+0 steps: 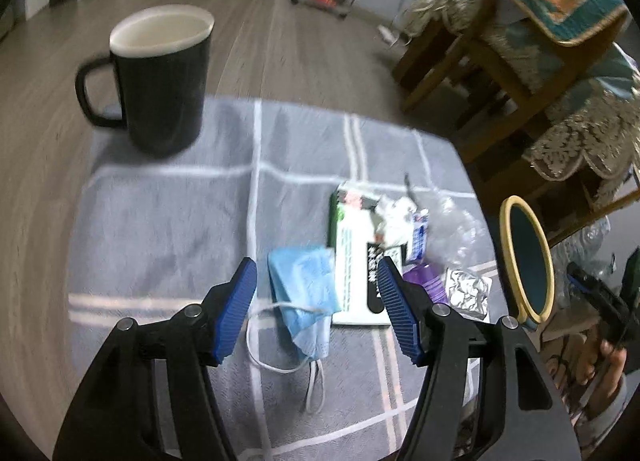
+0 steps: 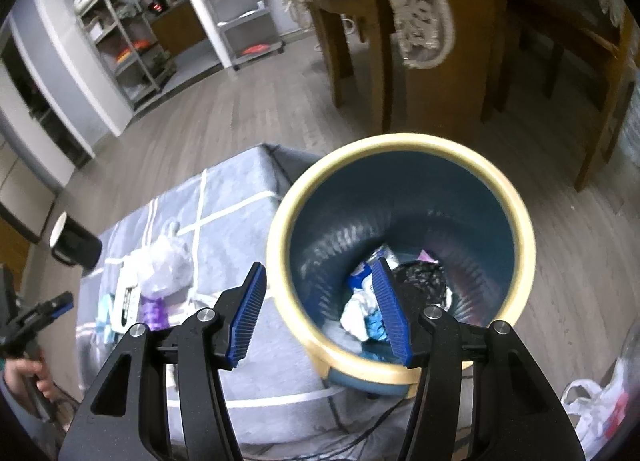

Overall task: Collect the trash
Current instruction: 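Move both open tools back over the trash on the mat, then grasp the blue face mask with the left tool while the right tool grasps the purple spray bottle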

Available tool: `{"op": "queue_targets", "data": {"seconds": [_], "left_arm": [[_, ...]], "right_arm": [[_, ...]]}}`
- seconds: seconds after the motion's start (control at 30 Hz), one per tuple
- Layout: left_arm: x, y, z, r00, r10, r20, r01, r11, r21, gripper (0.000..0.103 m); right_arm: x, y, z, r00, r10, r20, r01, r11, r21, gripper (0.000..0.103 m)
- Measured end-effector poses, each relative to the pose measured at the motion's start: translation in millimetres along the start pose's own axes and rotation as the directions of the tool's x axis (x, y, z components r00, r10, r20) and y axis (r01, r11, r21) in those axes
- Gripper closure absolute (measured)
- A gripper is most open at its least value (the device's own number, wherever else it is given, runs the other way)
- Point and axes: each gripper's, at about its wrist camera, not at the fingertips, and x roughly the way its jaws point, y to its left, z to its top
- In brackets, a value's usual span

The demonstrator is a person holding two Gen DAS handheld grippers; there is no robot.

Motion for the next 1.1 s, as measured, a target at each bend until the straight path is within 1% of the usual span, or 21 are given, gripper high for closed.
{"op": "queue_targets", "data": {"seconds": [0.1,0.17,0.2,0.27,0.33,0.37,0.4,0.43,0.47,0.53,0.6,0.73,0.87,0.97,1.1], "left_arm": [[16,0,-3,0.999,0.014,-0.047,-0.015,1.0,-0.004,0.042],[27,-4,-5,0.996,0.035,-0.078,-0.034,0.999,0.021,0.046],[32,-5,-7,0.995,0.048,-0.09,-0.046,0.998,0.032,0.049],[42,-8,-8,0.99,0.084,-0.111,-0.077,0.995,0.059,0.052],[52,-10,-10,0.983,0.122,-0.134,-0.112,0.99,0.085,0.067],[55,-10,-11,0.98,0.138,-0.145,-0.125,0.988,0.094,0.069],[60,-9,-13,0.975,0.153,-0.159,-0.138,0.985,0.103,0.074],[62,-9,-14,0.973,0.157,-0.168,-0.141,0.984,0.105,0.082],[62,-8,-14,0.973,0.158,-0.168,-0.141,0.984,0.105,0.086],[57,-7,-13,0.976,0.155,-0.151,-0.141,0.985,0.1,0.096],[49,-7,-11,0.982,0.152,-0.112,-0.142,0.985,0.093,0.097],[26,-3,-3,0.99,0.143,-0.012,-0.142,0.989,0.048,0.098],[5,0,2,0.99,0.117,0.084,-0.118,0.993,-0.001,0.098],[0,0,6,0.99,0.091,0.109,-0.09,0.996,-0.013,0.098],[-4,-2,10,0.99,0.057,0.128,-0.057,0.998,-0.009,0.098]], "right_arm": [[5,14,-8,1.0,0.008,-0.022,-0.009,0.999,-0.035,0.046],[10,28,-14,0.999,0.029,-0.045,-0.032,0.997,-0.068,0.046],[12,36,-18,0.998,0.032,-0.055,-0.037,0.996,-0.087,0.046],[17,52,-25,0.996,0.041,-0.078,-0.051,0.99,-0.132,0.046],[21,61,-30,0.994,0.054,-0.097,-0.069,0.985,-0.16,0.046],[25,68,-33,0.992,0.059,-0.109,-0.078,0.981,-0.18,0.046],[27,74,-34,0.991,0.063,-0.121,-0.085,0.977,-0.193,0.046],[29,78,-36,0.989,0.065,-0.129,-0.091,0.975,-0.203,0.046],[32,82,-38,0.988,0.067,-0.142,-0.097,0.971,-0.217,0.046],[36,88,-42,0.985,0.064,-0.161,-0.101,0.967,-0.233,0.046],[40,91,-46,0.982,0.064,-0.179,-0.107,0.964,-0.242,0.046],[44,97,-49,0.978,0.066,-0.196,-0.116,0.959,-0.259,0.046],[46,107,-51,0.976,0.076,-0.203,-0.132,0.951,-0.279,0.046],[49,119,-51,0.976,0.081,-0.205,-0.14,0.945,-0.295,0.046],[56,143,-50,0.97,0.109,-0.218,-0.175,0.934,-0.312,0.046]]}}
